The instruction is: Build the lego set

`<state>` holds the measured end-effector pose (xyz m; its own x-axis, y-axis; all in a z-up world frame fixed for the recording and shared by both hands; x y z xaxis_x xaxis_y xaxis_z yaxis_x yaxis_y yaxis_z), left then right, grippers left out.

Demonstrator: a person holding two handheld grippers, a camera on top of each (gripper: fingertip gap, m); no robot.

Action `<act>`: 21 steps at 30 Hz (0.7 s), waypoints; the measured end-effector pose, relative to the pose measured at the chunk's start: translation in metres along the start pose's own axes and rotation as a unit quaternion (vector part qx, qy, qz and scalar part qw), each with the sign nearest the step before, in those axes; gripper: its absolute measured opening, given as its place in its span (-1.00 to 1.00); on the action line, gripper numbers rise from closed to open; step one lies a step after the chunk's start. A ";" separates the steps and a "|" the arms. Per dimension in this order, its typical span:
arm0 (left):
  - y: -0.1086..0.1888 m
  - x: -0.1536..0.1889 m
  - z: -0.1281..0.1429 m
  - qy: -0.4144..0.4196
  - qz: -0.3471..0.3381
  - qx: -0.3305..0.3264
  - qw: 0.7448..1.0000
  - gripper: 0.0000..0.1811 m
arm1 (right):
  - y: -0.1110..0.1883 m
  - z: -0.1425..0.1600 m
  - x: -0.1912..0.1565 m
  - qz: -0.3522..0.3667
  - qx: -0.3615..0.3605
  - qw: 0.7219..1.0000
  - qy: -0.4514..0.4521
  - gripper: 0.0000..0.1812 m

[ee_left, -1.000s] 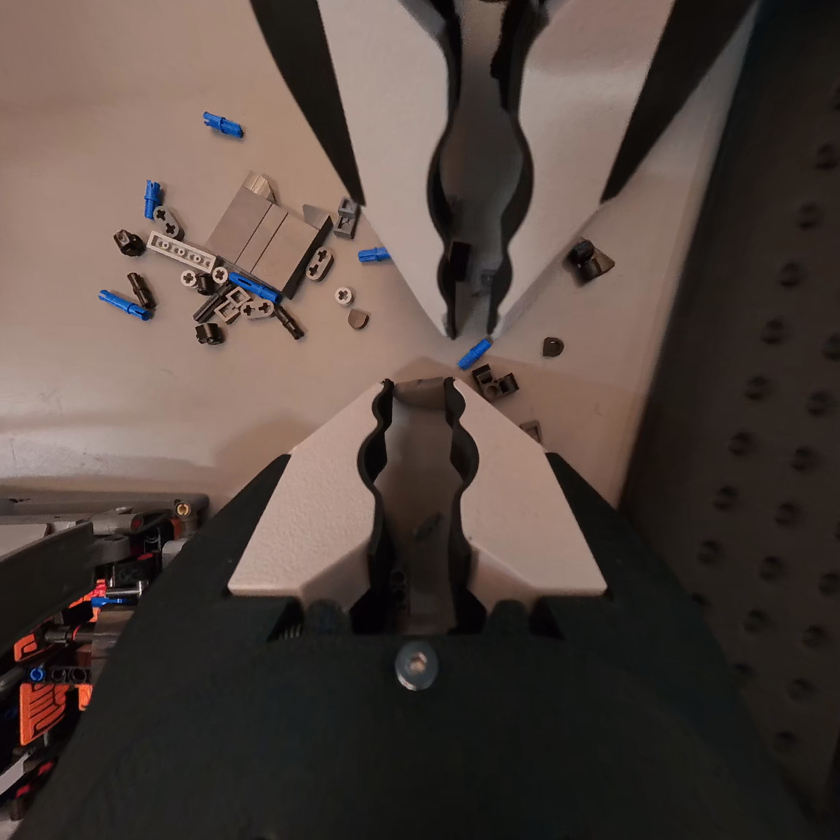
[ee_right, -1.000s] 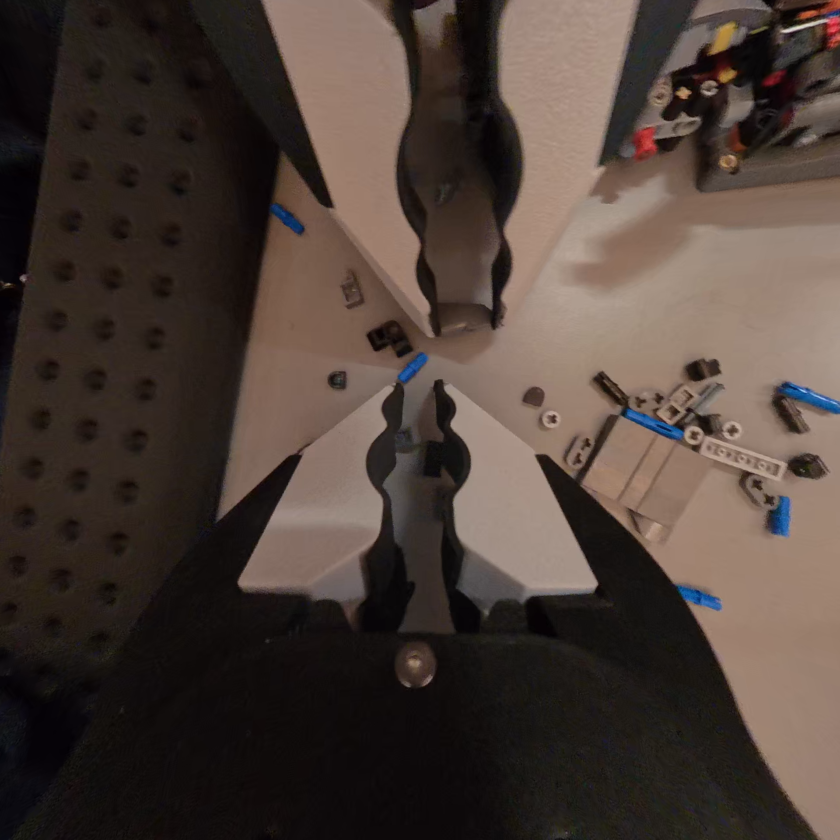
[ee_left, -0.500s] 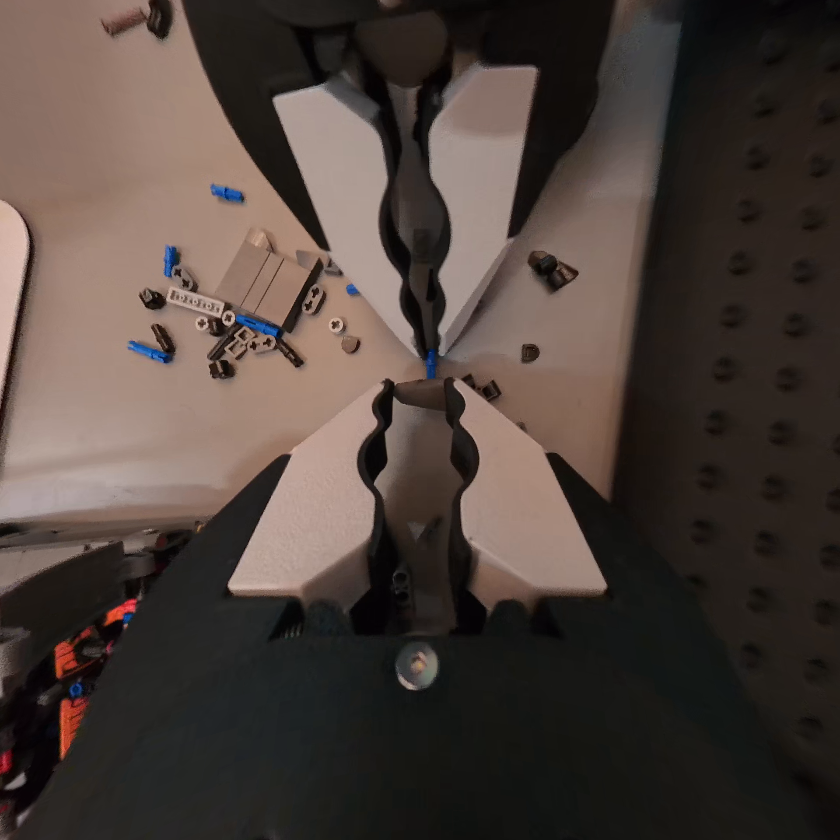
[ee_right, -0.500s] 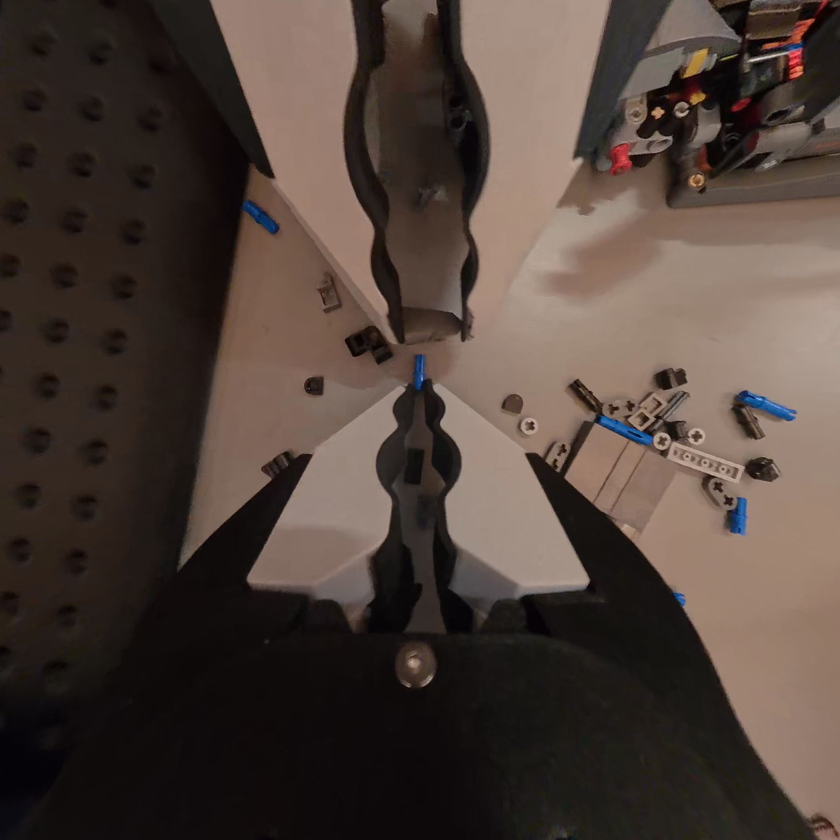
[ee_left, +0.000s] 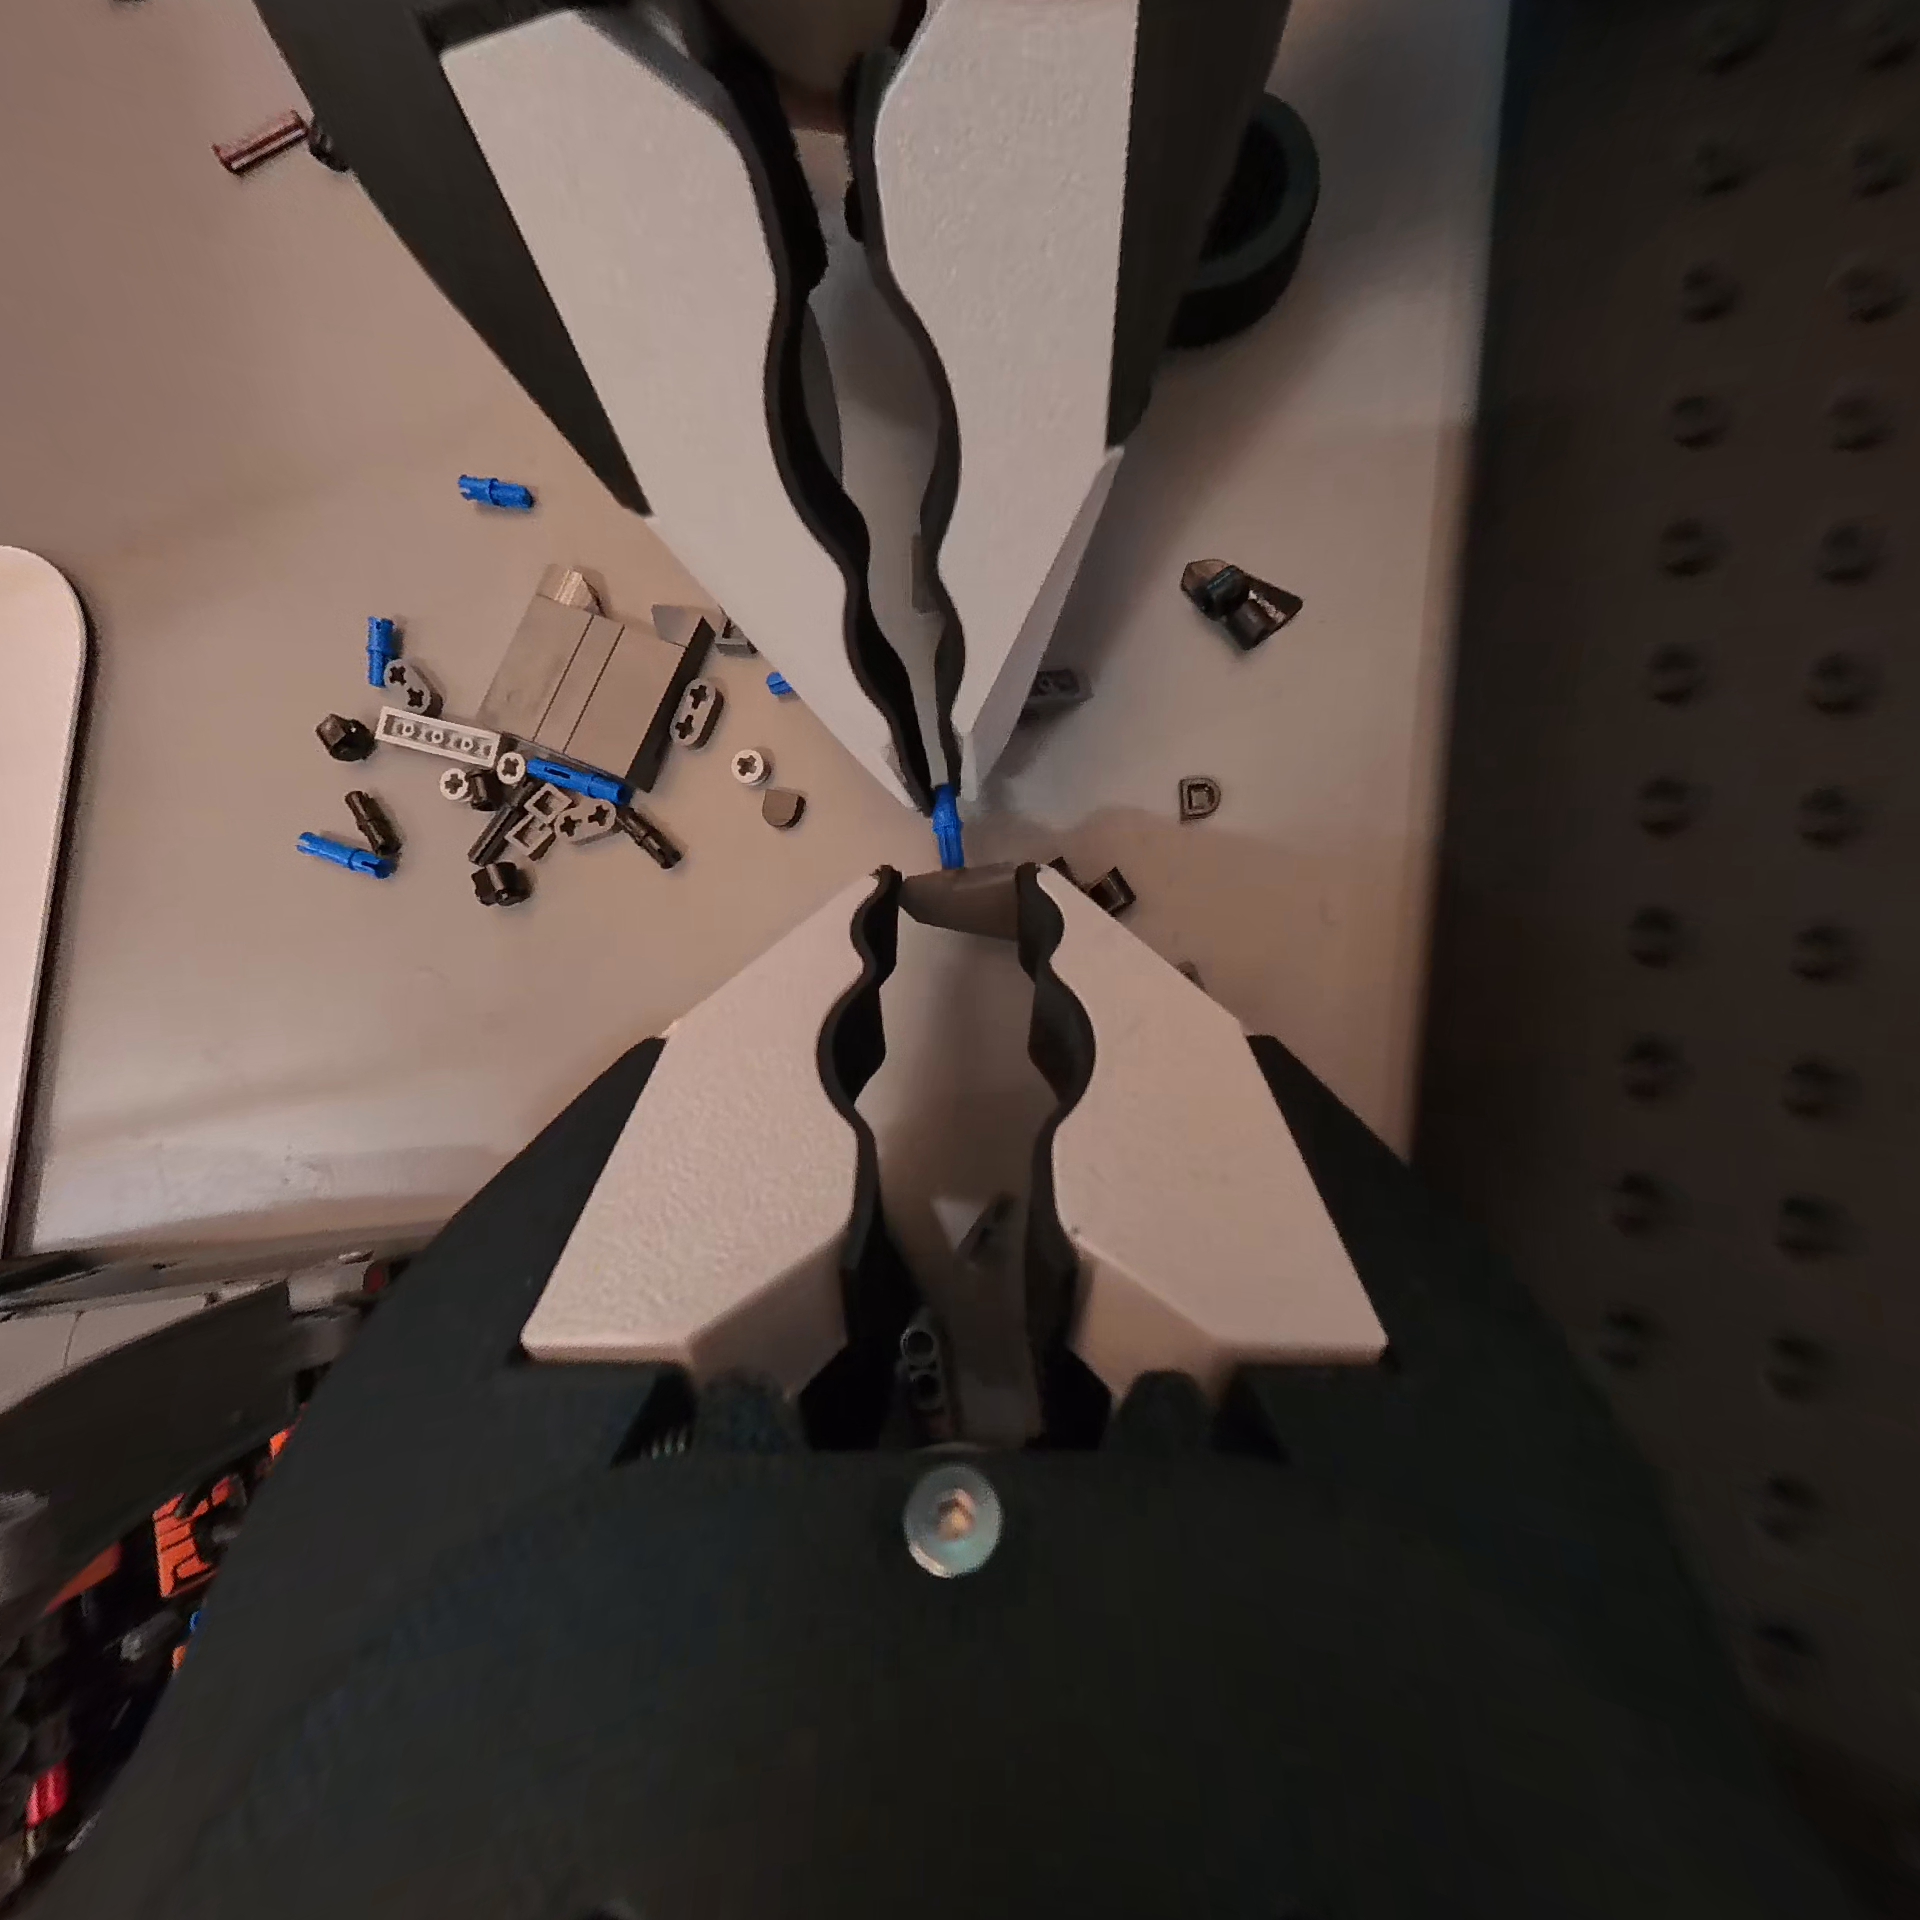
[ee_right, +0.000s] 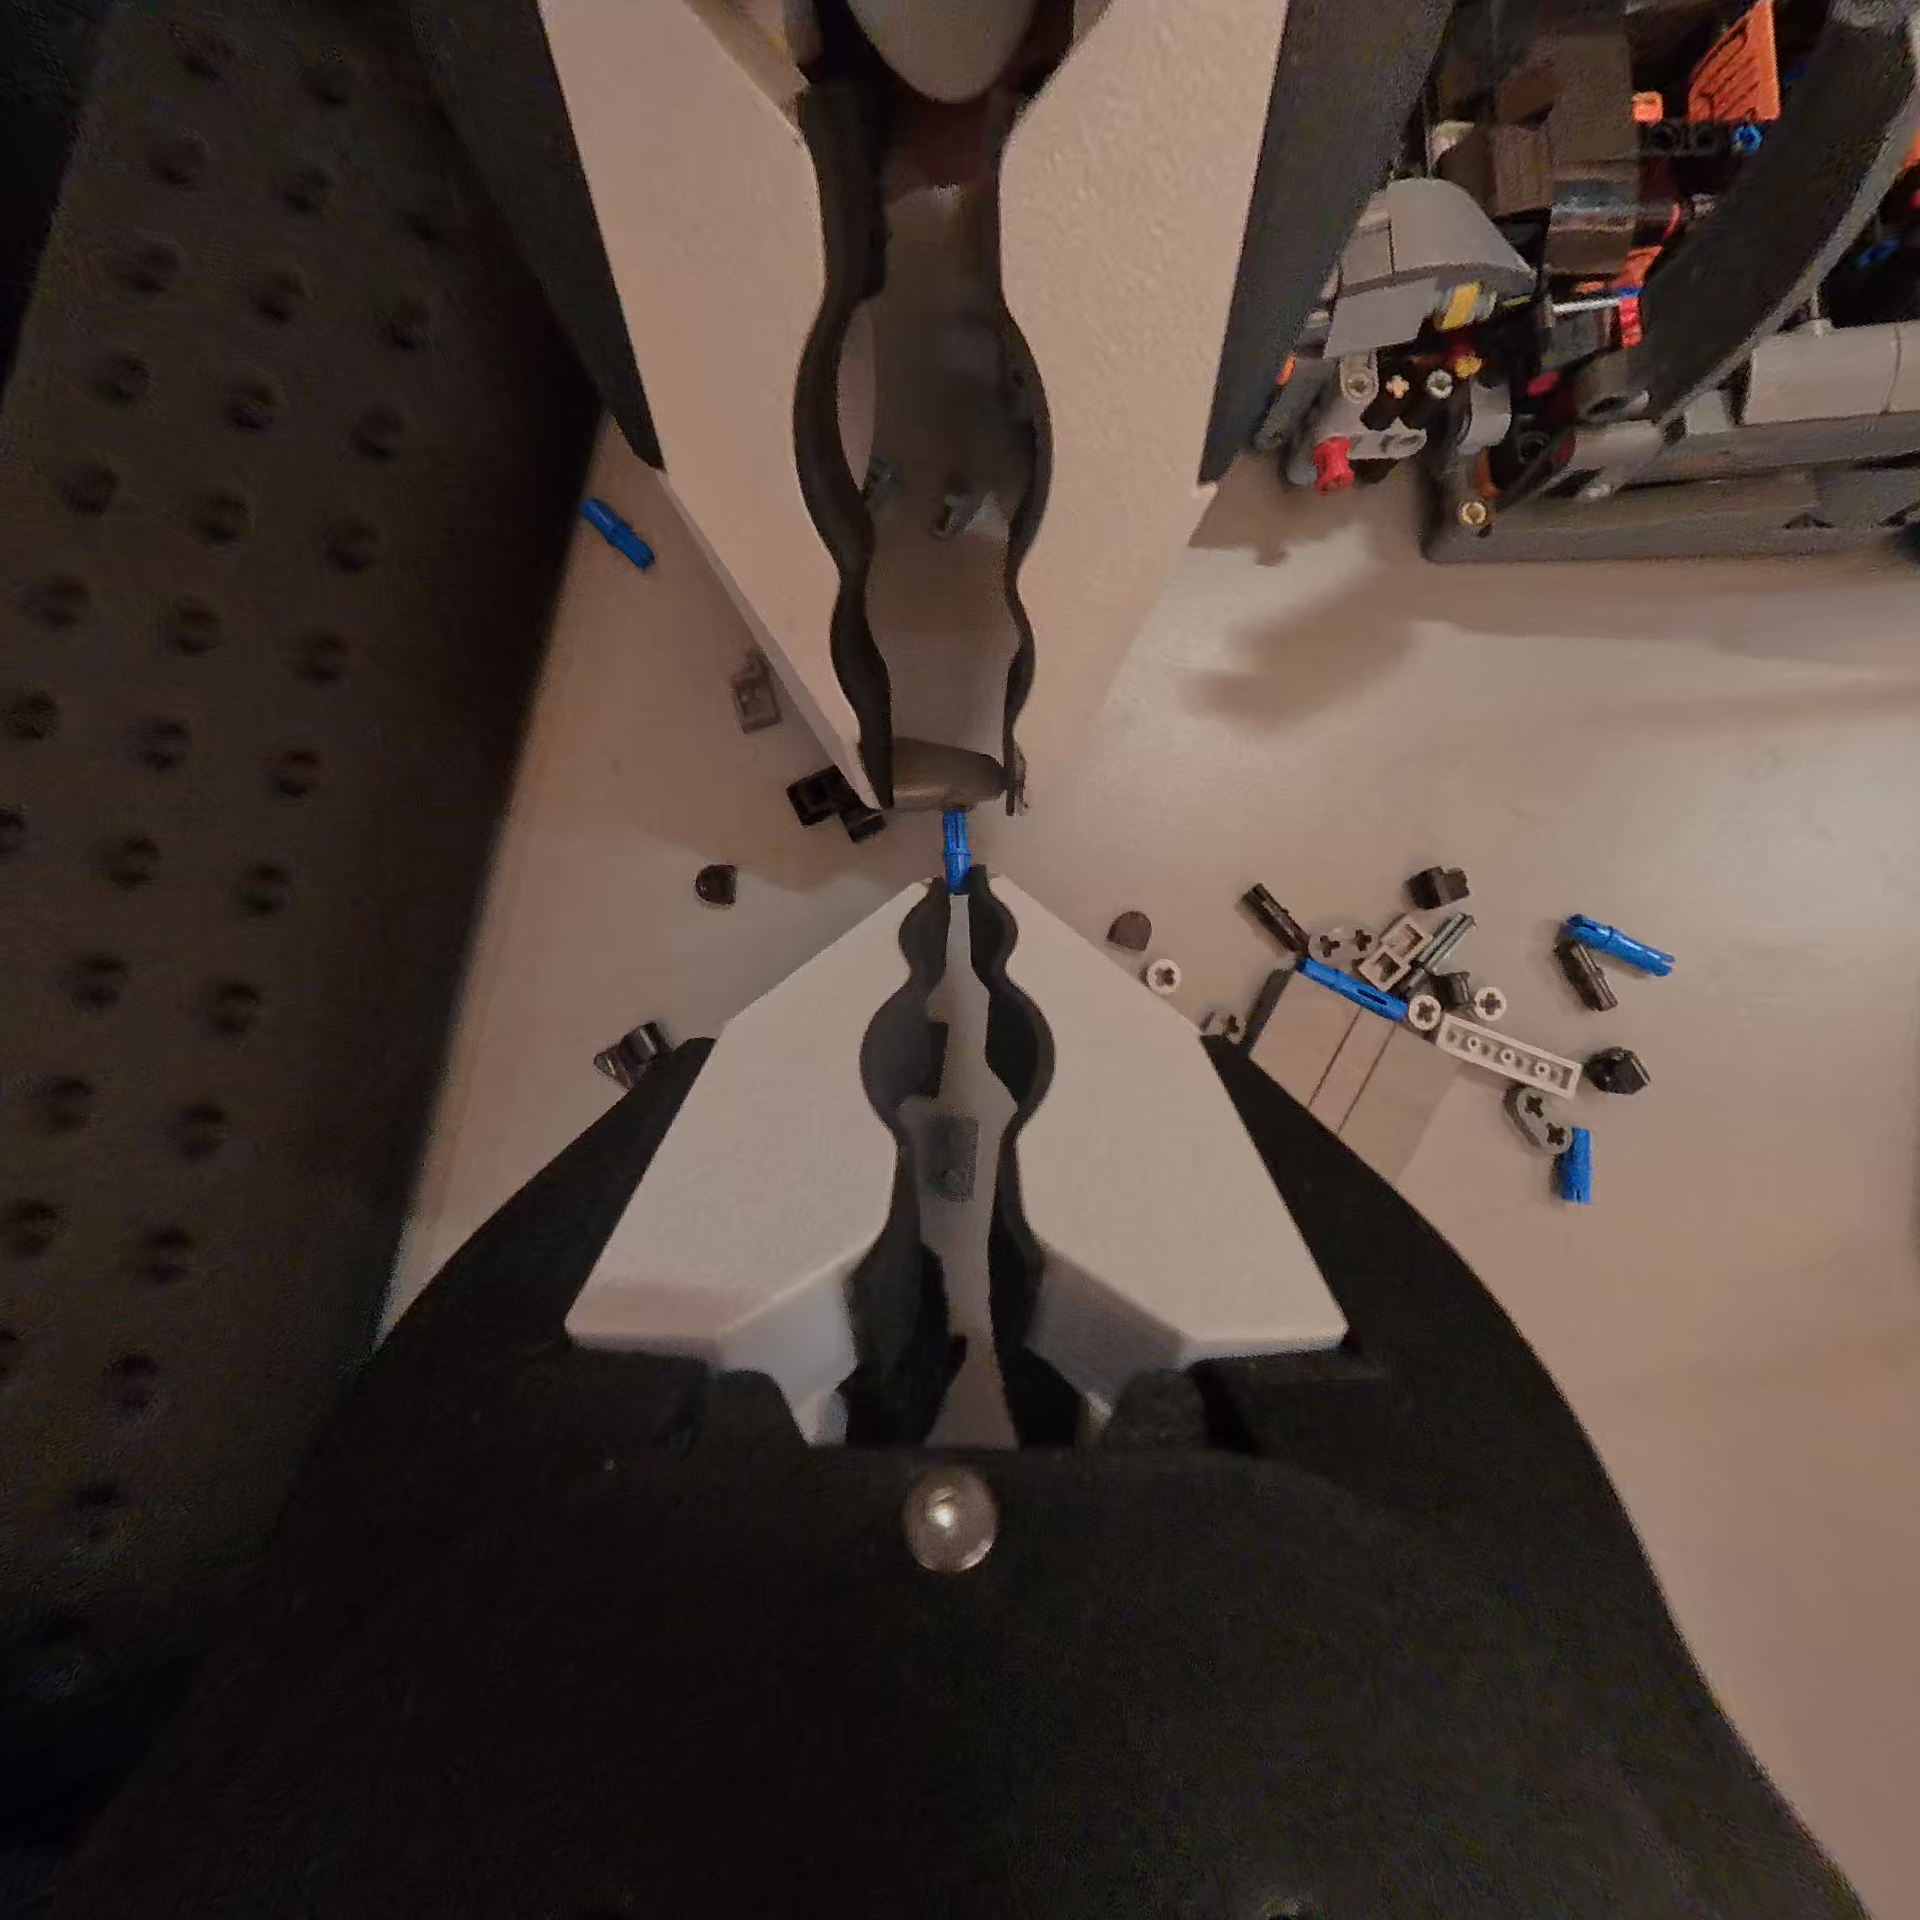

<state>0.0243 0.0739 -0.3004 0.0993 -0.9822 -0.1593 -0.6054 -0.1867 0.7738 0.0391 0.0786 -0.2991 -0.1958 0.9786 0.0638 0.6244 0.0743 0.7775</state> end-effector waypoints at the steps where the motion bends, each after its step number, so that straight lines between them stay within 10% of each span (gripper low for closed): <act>1: 0.000 0.000 0.000 -0.001 0.000 0.000 1.000 -0.78 | -0.001 0.001 0.000 0.002 -0.003 1.000 0.001 -0.99; 21: 0.001 -0.002 -0.005 0.027 0.015 0.027 0.999 -0.78 | 0.003 -0.004 0.001 0.012 0.007 1.000 0.014 -0.99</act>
Point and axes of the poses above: each gripper's, where its closed fingertips meet, y back along the fingers, z out of its underside, x = y × z across the jaws, the point moved 1 cm from there along y, back along the fingers, and after that the axes turned 2 degrees about x, right-handed, at the moved point
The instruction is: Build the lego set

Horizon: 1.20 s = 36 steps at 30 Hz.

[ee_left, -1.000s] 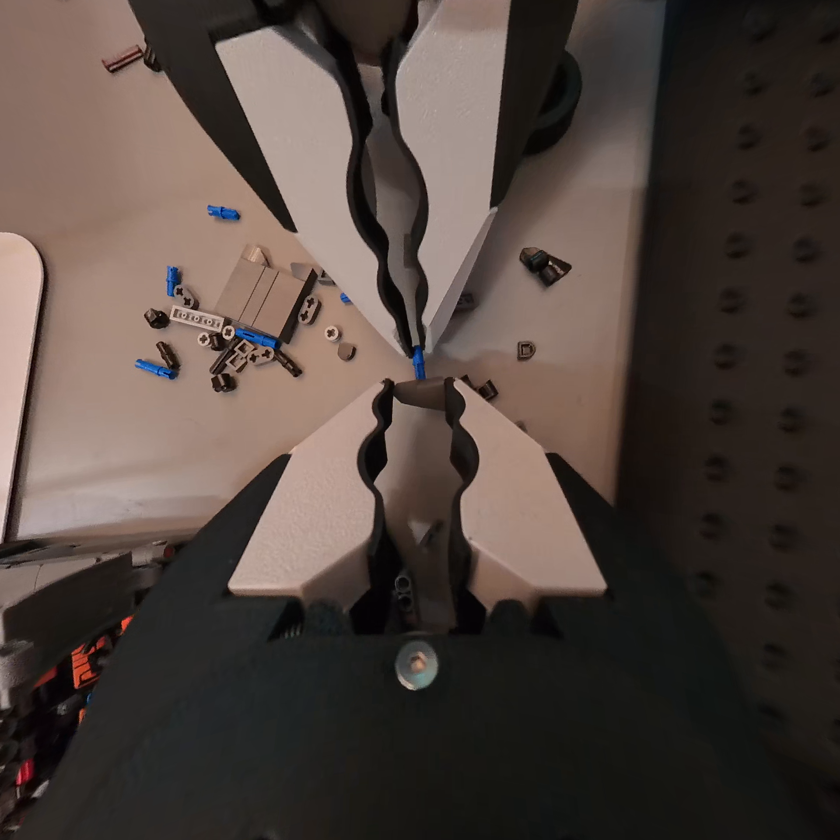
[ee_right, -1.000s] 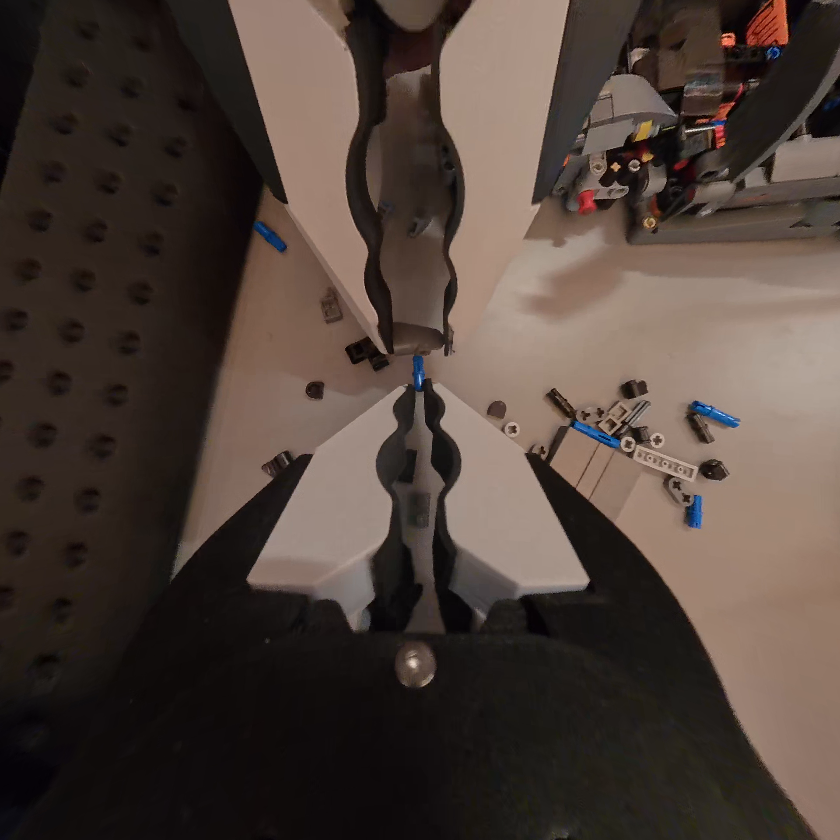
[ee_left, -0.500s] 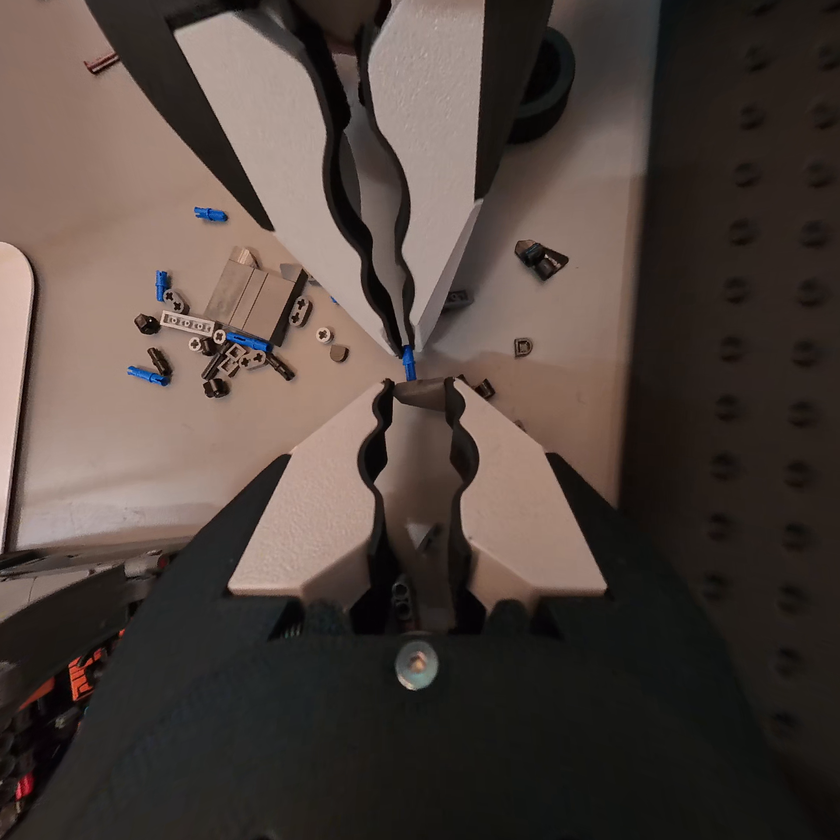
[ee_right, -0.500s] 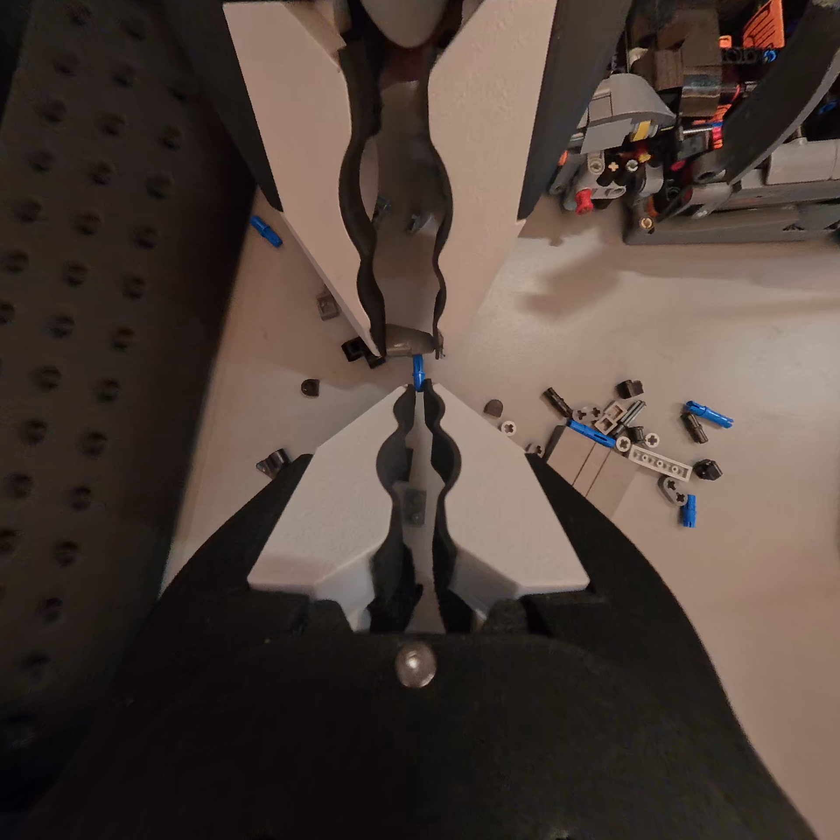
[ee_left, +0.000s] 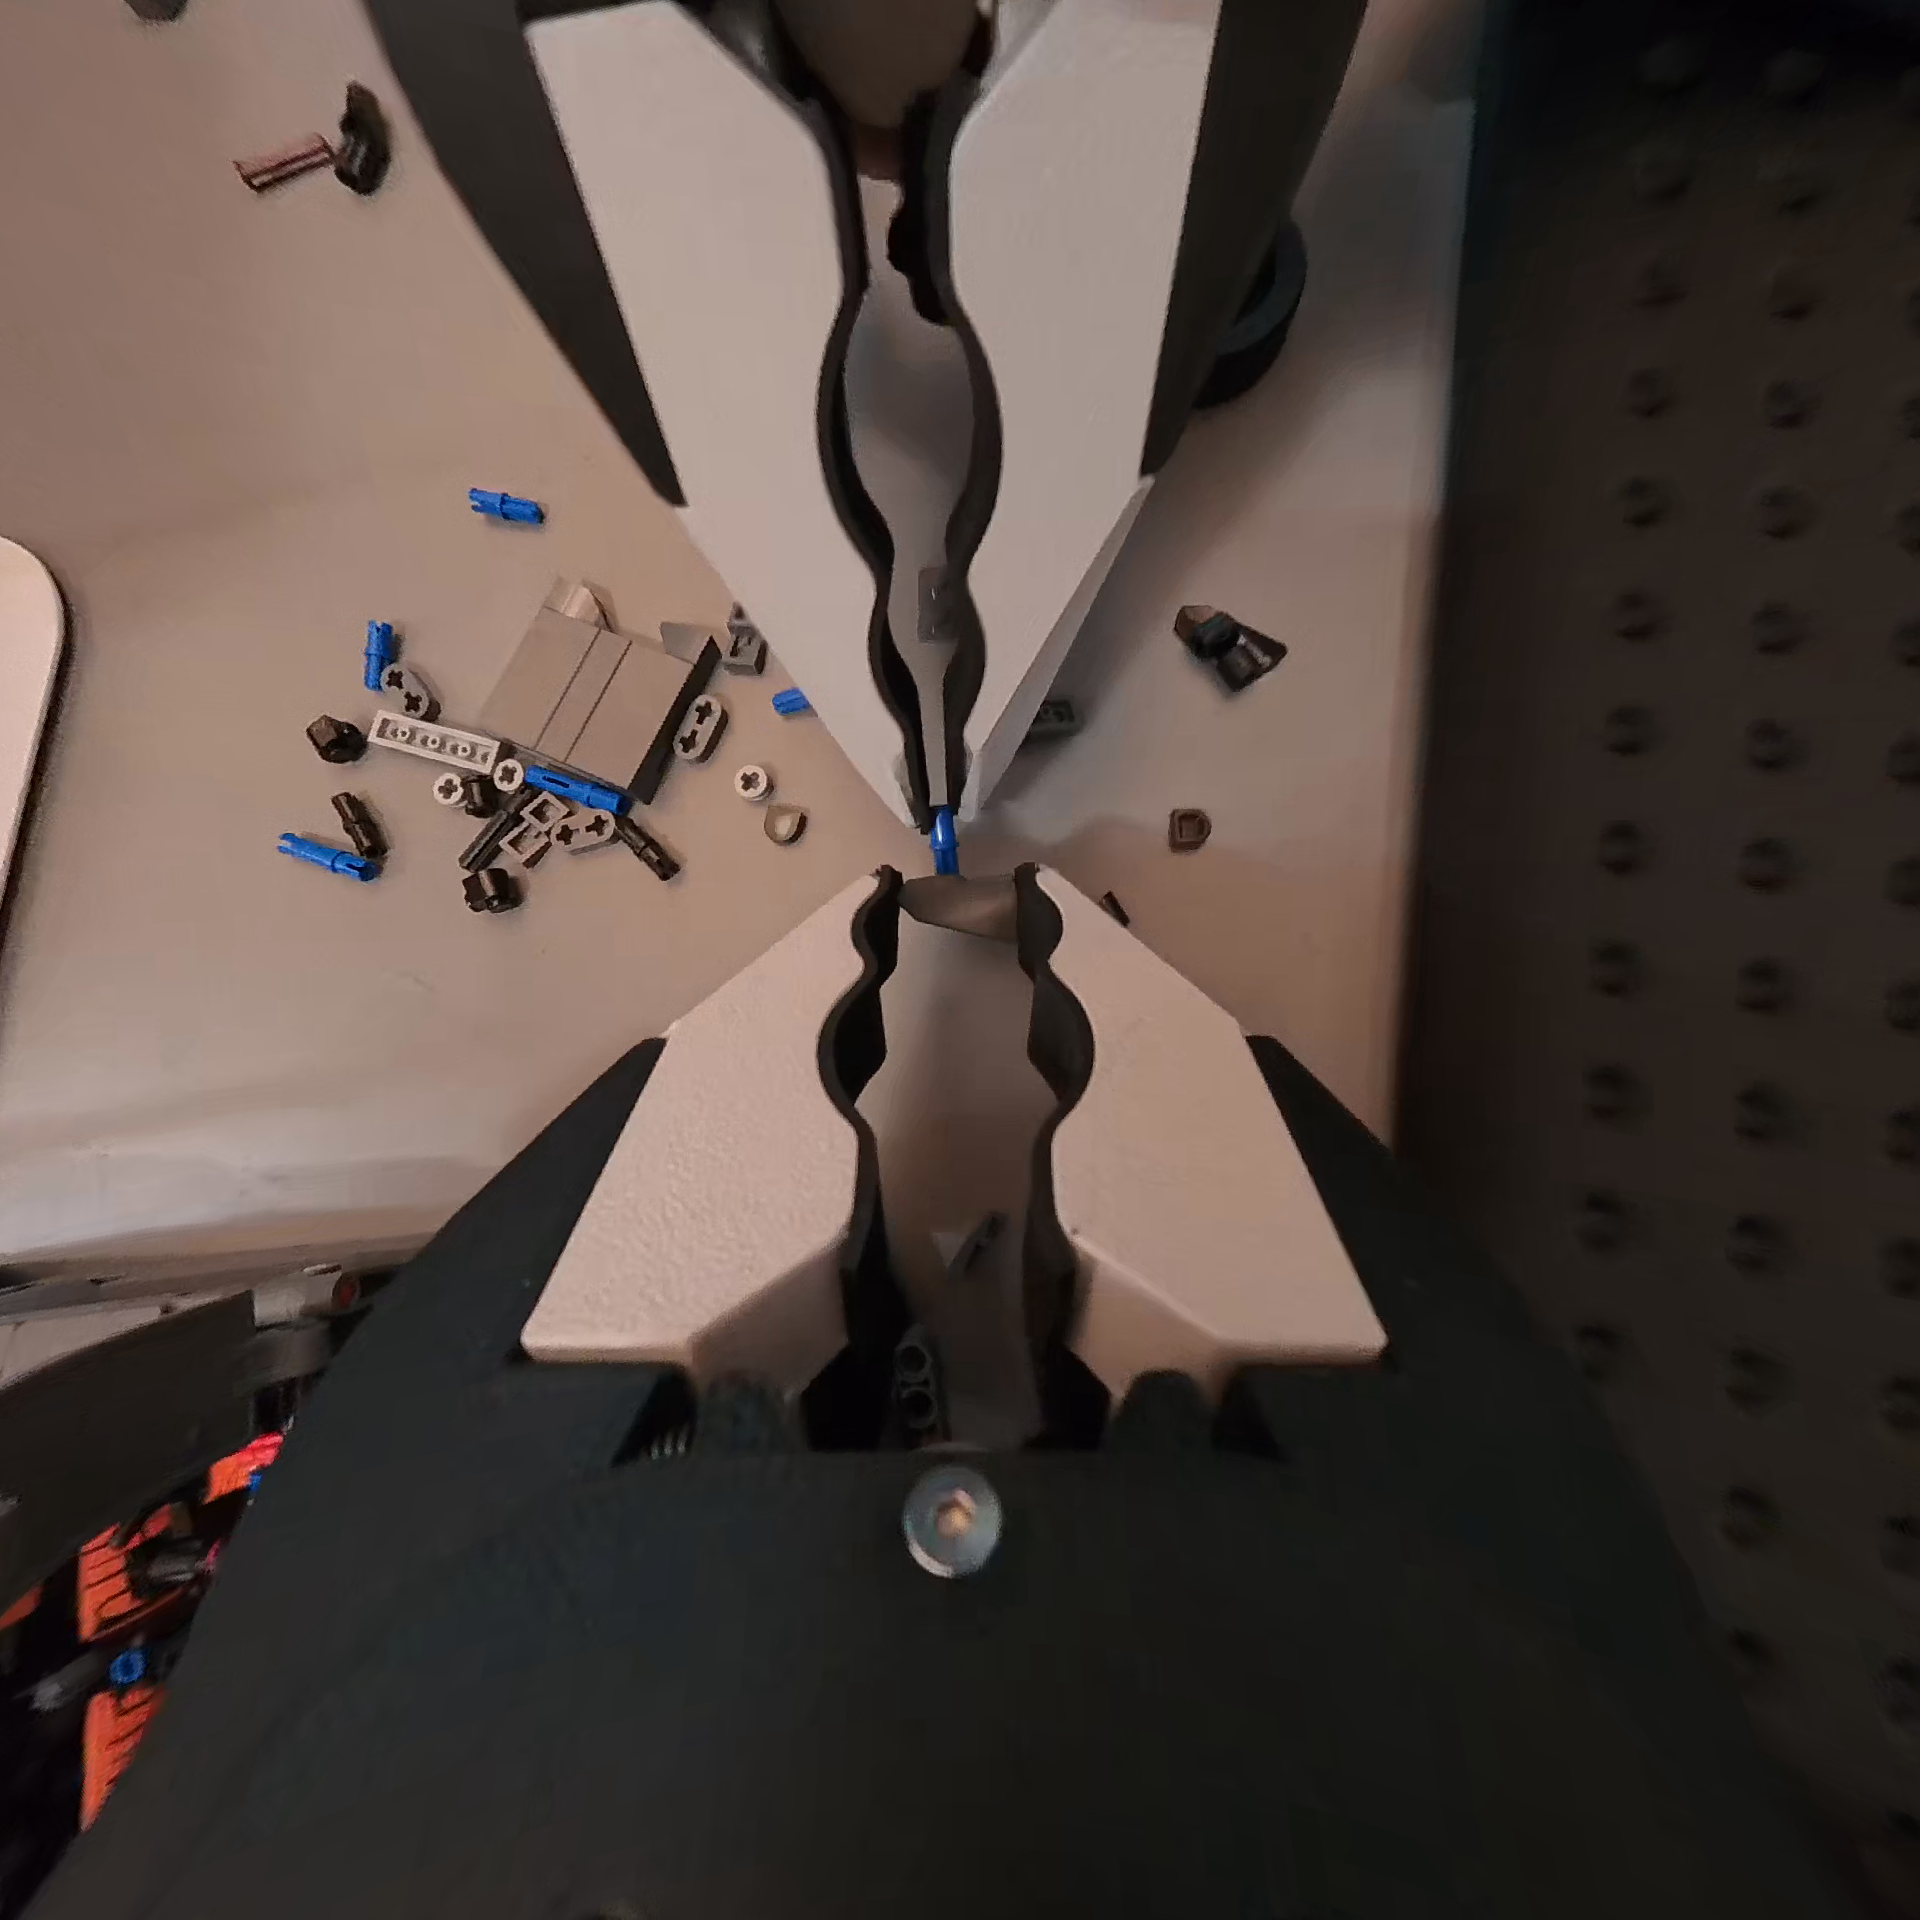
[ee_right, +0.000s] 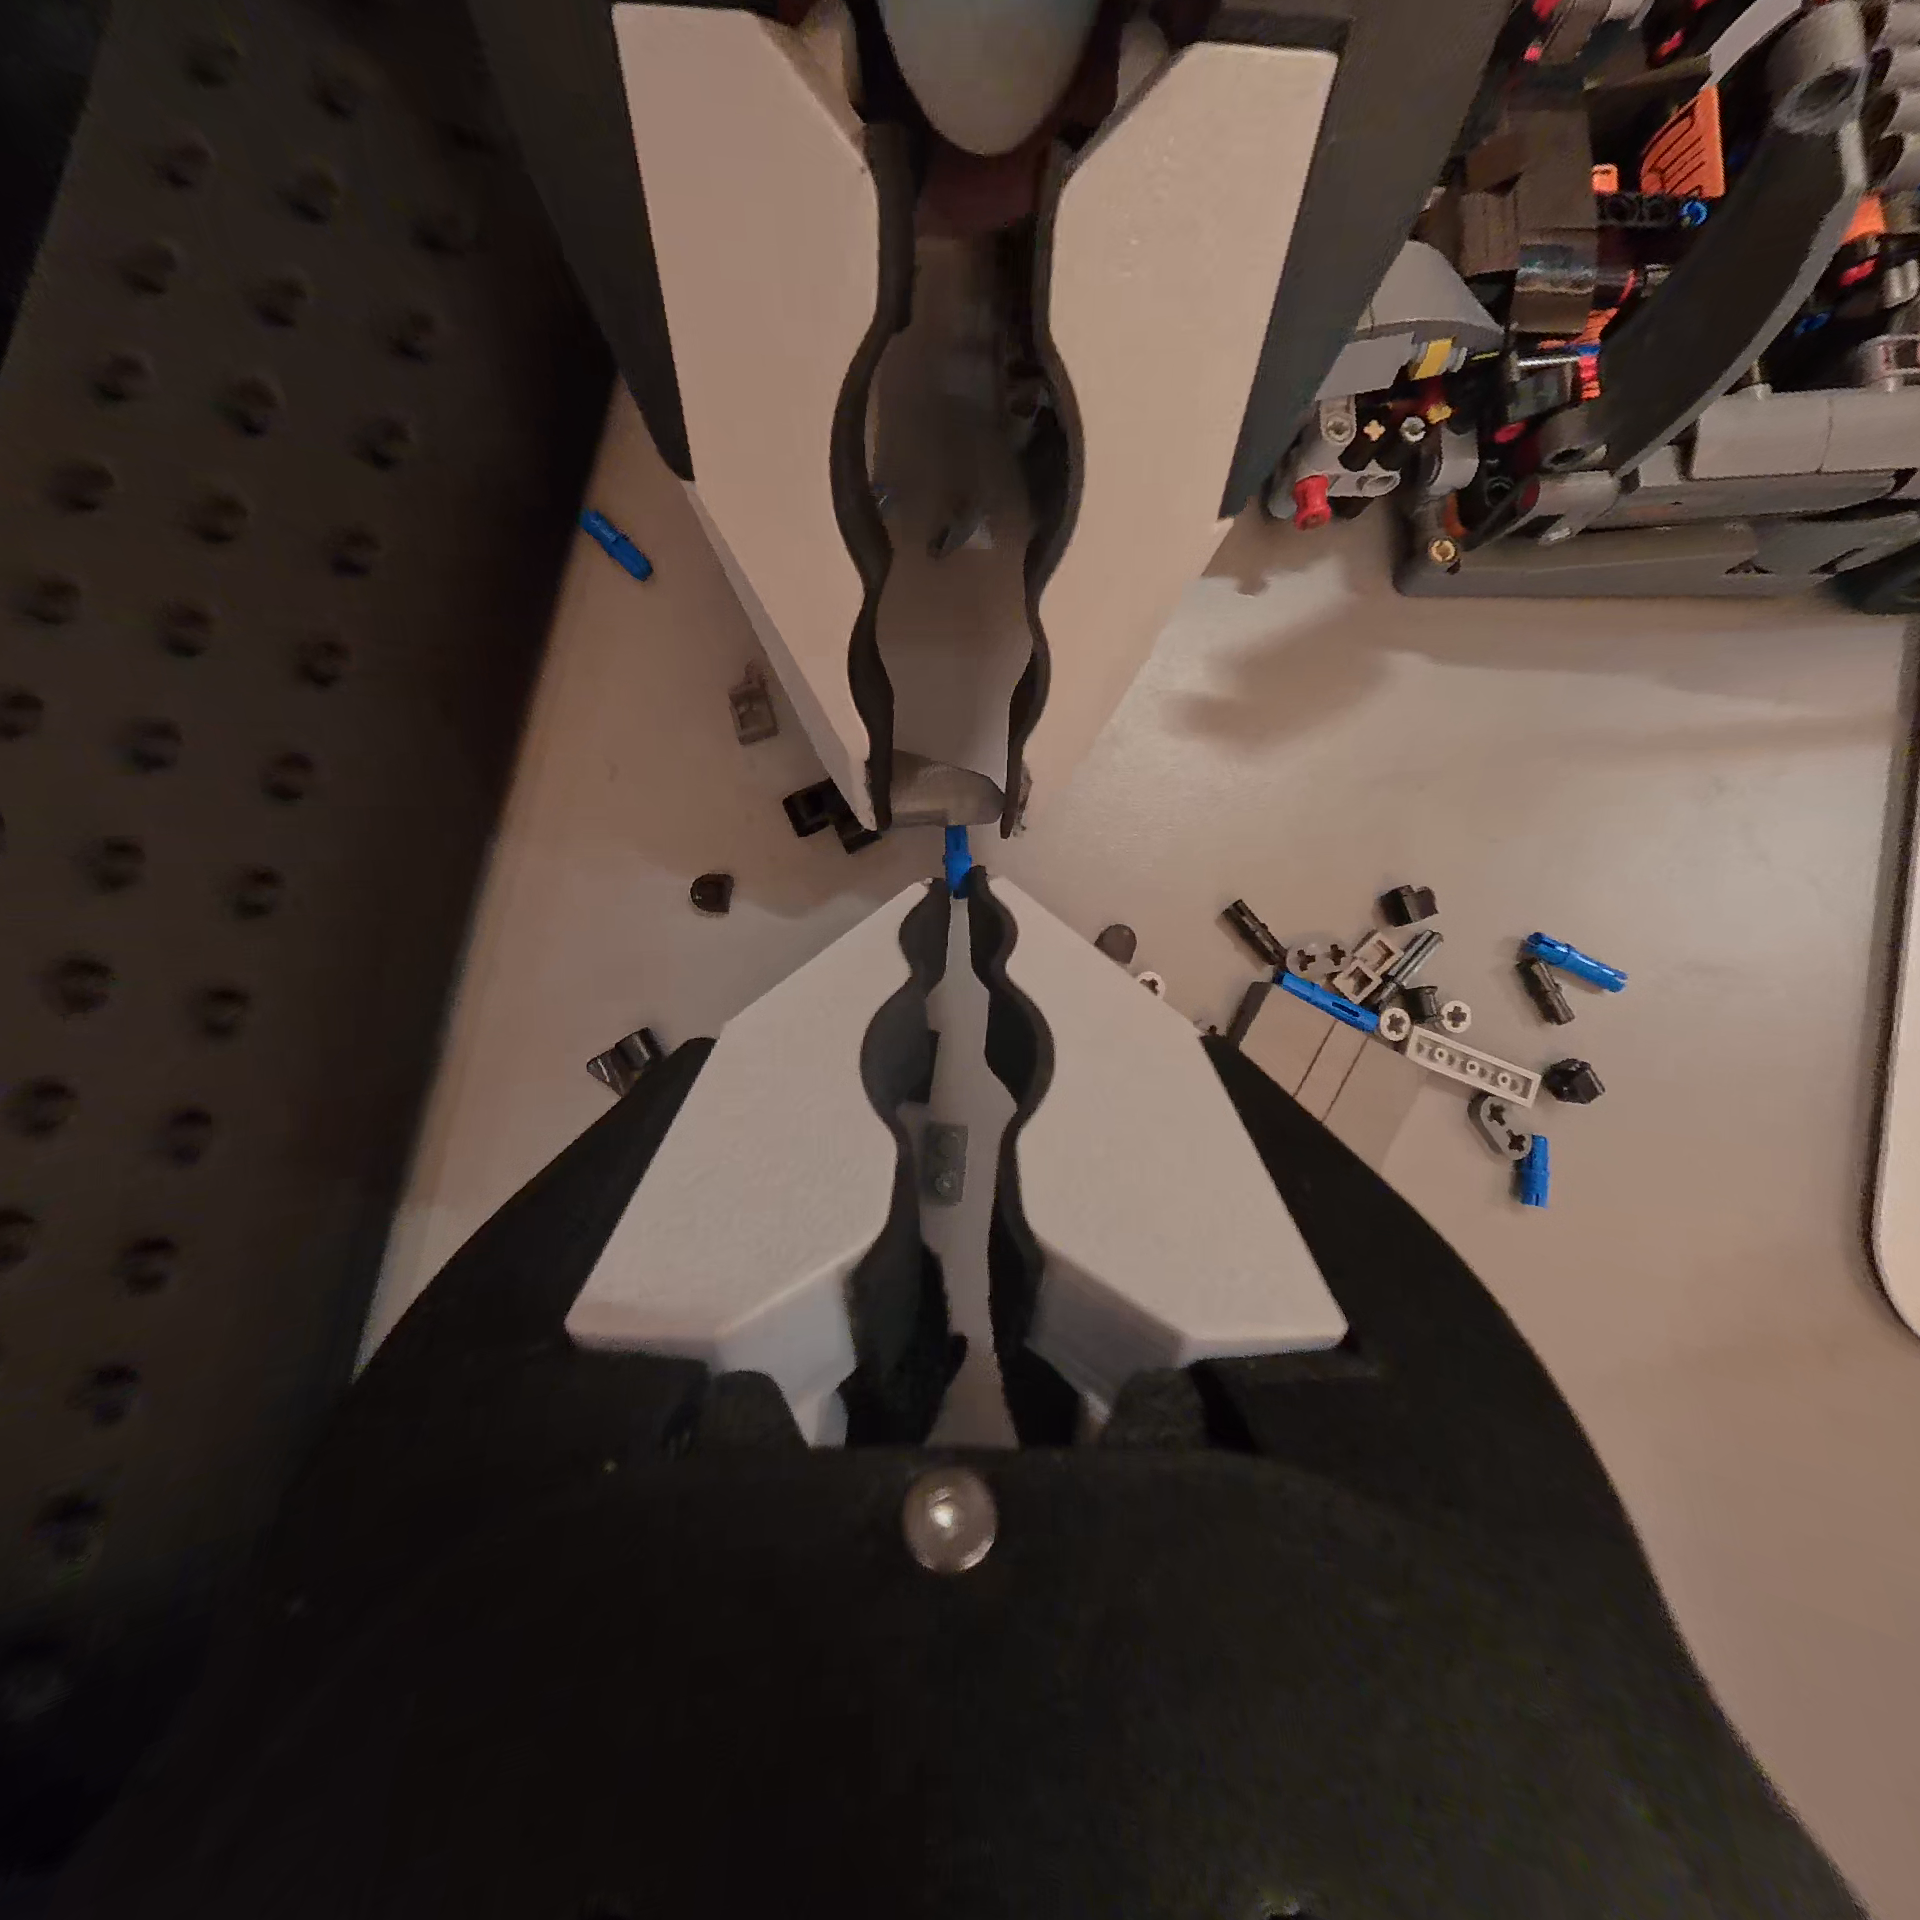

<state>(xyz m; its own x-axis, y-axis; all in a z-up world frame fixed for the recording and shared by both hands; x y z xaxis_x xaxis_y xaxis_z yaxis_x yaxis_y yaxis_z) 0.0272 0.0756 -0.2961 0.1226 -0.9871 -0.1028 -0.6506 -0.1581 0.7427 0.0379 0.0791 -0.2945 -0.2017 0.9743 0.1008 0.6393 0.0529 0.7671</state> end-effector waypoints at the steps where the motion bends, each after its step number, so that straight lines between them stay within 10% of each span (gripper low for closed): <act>1: 0.002 -0.001 -0.002 0.006 0.003 0.008 1.000 -0.78 | 0.001 -0.001 0.000 0.001 0.004 1.000 0.000 -0.99; 36: 0.074 -0.018 -0.062 0.157 0.096 0.299 0.936 -1.00 | 0.072 -0.054 0.013 0.075 0.204 0.976 0.017 -0.99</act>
Point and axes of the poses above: each gripper's, where its closed fingertips meet, y back along the fingers, z out of its underside, x = y × z across the jaws, the point moved 1 cm from there along y, back along the fingers, and after that the axes turned 2 degrees about x, right-handed, at the moved point
